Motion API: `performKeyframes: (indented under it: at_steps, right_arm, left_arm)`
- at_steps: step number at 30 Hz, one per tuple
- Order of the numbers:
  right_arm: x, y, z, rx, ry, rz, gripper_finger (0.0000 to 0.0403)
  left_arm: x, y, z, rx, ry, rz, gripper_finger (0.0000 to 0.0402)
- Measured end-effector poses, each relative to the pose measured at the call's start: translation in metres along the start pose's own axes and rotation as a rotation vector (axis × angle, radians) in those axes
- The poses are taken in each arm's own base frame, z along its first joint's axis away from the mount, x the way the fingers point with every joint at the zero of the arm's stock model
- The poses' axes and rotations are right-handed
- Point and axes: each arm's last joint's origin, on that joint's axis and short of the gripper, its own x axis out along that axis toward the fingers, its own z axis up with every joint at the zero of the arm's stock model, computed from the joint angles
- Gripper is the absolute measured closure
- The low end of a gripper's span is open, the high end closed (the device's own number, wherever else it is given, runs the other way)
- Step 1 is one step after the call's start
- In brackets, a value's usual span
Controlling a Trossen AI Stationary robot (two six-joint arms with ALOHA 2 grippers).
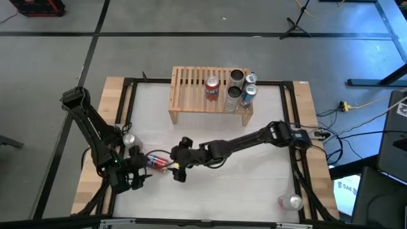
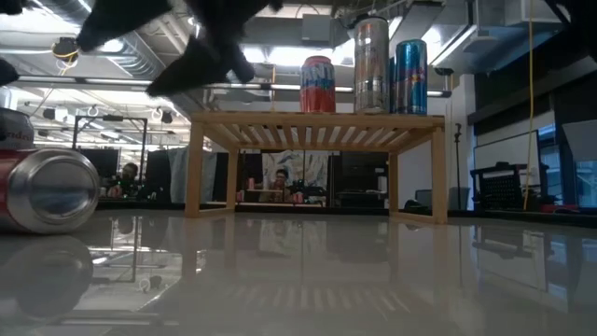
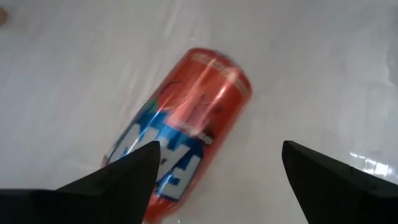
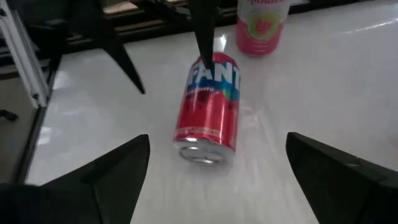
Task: Place canned beverage on shelf
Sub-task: Put the red soda can on the shelf aligned with the other red soda can
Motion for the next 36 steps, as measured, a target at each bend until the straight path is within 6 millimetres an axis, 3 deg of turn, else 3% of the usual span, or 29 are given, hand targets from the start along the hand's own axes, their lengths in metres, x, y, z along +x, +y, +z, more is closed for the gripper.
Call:
performKeyframes:
  at_steps: [5,11,22,26,31,36]
  right_arm:
    - [0.022,-0.005,-0.01,0.012,-0.003,0.017,0.0039]
    - [0.051,-0.005,-0.022,0.034,-0.096,0.047,0.0039]
    - [0.098,-0.01,-0.058,0.094,-0.154,0.009,0.0039]
    - [0.103,-0.011,-0.068,0.105,-0.101,0.022,0.0055]
    - [0.103,-0.012,-0.073,0.087,-0.041,0.0,0.0119]
    - [0.1,-0.012,-0.071,0.073,-0.038,0.0,0.0121]
  left_arm:
    - [0.0,-0.002,0.003,0.013,0.022,-0.021,0.0075]
    - [-0.019,-0.01,0.016,0.034,0.057,-0.031,0.0075]
    - [-0.024,-0.003,0.01,-0.041,0.029,0.049,0.0075]
    - [-0.024,-0.003,0.011,-0.093,0.002,0.054,0.0075]
    - [-0.024,-0.004,0.009,-0.107,0.05,0.043,0.0075]
    - [-0.028,-0.004,0.01,-0.131,0.132,0.031,0.0075]
